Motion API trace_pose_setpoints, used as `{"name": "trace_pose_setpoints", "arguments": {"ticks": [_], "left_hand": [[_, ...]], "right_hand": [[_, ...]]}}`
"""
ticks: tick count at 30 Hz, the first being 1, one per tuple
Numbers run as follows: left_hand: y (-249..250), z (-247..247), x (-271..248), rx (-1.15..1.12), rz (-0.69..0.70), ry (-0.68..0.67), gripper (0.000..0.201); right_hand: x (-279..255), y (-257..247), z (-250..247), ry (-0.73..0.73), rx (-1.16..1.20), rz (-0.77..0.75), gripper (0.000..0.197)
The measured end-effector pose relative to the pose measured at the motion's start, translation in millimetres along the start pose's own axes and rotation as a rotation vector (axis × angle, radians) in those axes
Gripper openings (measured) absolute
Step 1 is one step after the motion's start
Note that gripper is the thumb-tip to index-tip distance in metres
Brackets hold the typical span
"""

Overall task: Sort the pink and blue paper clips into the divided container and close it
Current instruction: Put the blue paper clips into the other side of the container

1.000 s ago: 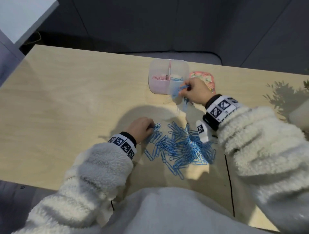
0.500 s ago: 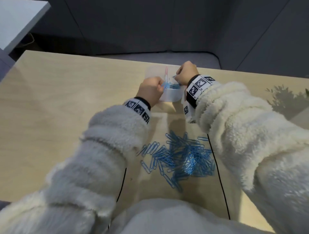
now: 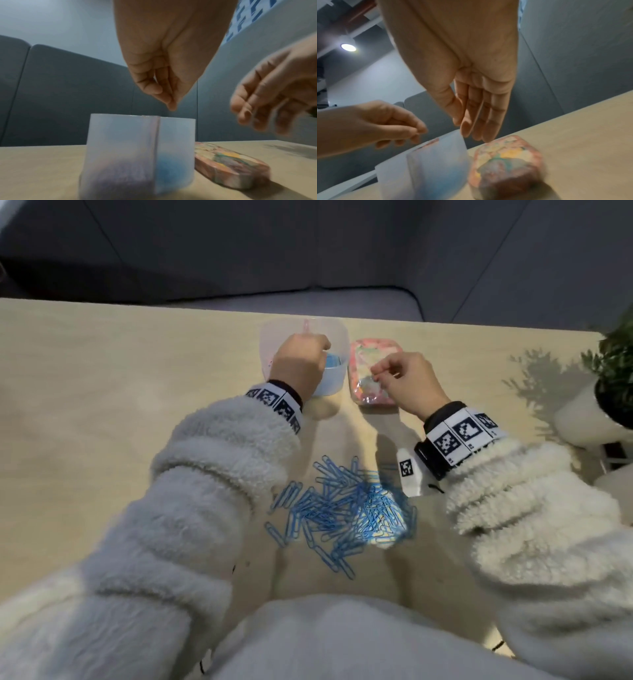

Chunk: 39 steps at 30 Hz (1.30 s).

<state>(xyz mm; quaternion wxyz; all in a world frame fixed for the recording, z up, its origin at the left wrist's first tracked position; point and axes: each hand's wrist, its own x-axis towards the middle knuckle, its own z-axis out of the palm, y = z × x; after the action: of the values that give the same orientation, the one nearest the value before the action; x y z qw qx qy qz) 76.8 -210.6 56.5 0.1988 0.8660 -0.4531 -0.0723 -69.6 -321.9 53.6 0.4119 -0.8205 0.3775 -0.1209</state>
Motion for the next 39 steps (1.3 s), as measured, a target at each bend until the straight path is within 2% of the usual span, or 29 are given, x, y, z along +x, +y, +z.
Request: {"name": "trace_pose_setpoints", "arguments": {"ticks": [2, 5, 7, 9, 12, 15, 19, 21, 23, 25, 30, 35, 39], "left_hand": [[-4, 7, -30, -0.044, 0.105, -0.025, 0.027], [-14, 28, -78, -0.054, 0.179, -0.212, 0.025], [-20, 45, -101, -0.013, 0.163, -0.328, 0.029], [-23, 60, -116, 0.056, 0.177, -0.389, 0.033], [-18, 71, -131, 0.094, 0.198, -0.358, 0.041], [-9, 74, -139, 0.143, 0.229, -0.348, 0.040], [-8, 66, -139, 0.095, 0.200, -0.330, 0.031], [-10, 60, -137, 0.066, 0.184, -0.322, 0.038], [-7, 58, -135, 0.087, 0.208, -0.388, 0.048], [1, 60, -134, 0.122, 0.216, -0.459, 0.049], [16, 64, -132, 0.149, 0.147, -0.473, 0.024], [9, 60, -126, 0.105, 0.042, -0.517, 0.022], [-2, 54, -125, 0.028, 0.009, -0.491, 0.021]], "right_hand": [[-24, 26, -7, -0.091, -0.110, 0.032, 0.013], [-59, 65, -8, -0.246, -0.243, 0.116, 0.014], [-76, 85, -3, -0.259, -0.392, 0.107, 0.019], [-89, 94, 6, -0.227, -0.498, 0.076, 0.027], [-100, 86, 29, -0.180, -0.480, 0.013, 0.021], [-108, 69, 51, -0.232, -0.455, -0.064, 0.019], [-106, 61, 49, -0.261, -0.355, -0.092, 0.029], [-102, 64, 40, -0.268, -0.383, -0.078, 0.039], [-103, 65, 37, -0.359, -0.465, -0.063, 0.055], [-111, 62, 43, -0.415, -0.508, -0.063, 0.061], [-121, 51, 64, -0.333, -0.444, -0.086, 0.038], [-109, 48, 60, -0.352, -0.318, -0.042, 0.021], [-91, 39, 46, -0.367, -0.275, -0.008, 0.009]]}}
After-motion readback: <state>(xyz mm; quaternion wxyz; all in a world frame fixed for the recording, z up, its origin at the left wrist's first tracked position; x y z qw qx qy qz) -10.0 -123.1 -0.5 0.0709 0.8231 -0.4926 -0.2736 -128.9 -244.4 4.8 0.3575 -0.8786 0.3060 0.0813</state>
